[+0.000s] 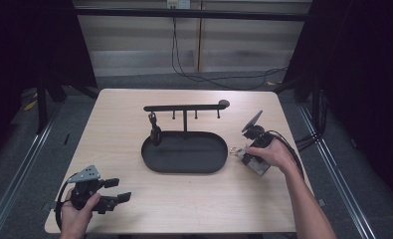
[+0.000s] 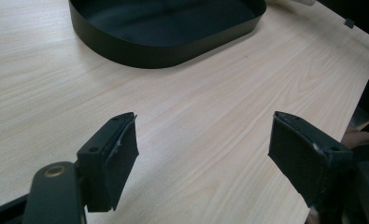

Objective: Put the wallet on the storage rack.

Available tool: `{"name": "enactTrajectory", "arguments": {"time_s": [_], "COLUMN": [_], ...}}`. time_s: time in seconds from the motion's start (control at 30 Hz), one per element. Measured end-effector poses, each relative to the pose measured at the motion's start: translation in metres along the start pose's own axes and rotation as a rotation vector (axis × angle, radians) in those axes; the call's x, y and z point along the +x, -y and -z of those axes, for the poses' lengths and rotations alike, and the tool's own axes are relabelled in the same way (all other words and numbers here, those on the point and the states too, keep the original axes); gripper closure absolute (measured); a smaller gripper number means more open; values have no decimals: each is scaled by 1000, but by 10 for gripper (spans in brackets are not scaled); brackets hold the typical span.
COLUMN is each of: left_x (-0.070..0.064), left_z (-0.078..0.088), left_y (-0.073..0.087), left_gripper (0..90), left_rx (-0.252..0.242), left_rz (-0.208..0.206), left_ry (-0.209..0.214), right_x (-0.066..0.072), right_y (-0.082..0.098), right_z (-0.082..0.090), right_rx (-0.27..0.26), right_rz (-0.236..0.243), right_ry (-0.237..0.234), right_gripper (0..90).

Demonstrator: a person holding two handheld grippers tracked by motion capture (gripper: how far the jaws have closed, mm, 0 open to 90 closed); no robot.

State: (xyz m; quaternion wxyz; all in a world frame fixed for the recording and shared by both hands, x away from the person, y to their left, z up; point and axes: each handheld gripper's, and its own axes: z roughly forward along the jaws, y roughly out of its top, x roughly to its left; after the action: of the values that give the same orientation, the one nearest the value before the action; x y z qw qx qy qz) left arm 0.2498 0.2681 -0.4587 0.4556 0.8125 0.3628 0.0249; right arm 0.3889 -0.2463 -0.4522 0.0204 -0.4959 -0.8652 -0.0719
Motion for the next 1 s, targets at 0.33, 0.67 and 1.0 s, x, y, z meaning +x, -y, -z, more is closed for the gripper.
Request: {"name": "enactTrajectory", "arguments": {"time_s": [0.33, 0.67, 1.0], "left_x": [0, 0, -3], "left_z": [-1, -1, 1], "left_y": [0, 0, -2], "left_gripper": [230, 230, 186], "left_rx": [2, 6, -20], "left_rz": [7, 8, -11], "left_ry": [1, 7, 2], "right_x": [0, -2, 2], "right_y": [4, 7, 2], "right_z": [8, 15, 29], "right_rx": [-2, -14, -32], "right_rz": [-21, -31, -27], "right_ry": [-8, -1, 32], "right_gripper": [304, 304, 304]}}
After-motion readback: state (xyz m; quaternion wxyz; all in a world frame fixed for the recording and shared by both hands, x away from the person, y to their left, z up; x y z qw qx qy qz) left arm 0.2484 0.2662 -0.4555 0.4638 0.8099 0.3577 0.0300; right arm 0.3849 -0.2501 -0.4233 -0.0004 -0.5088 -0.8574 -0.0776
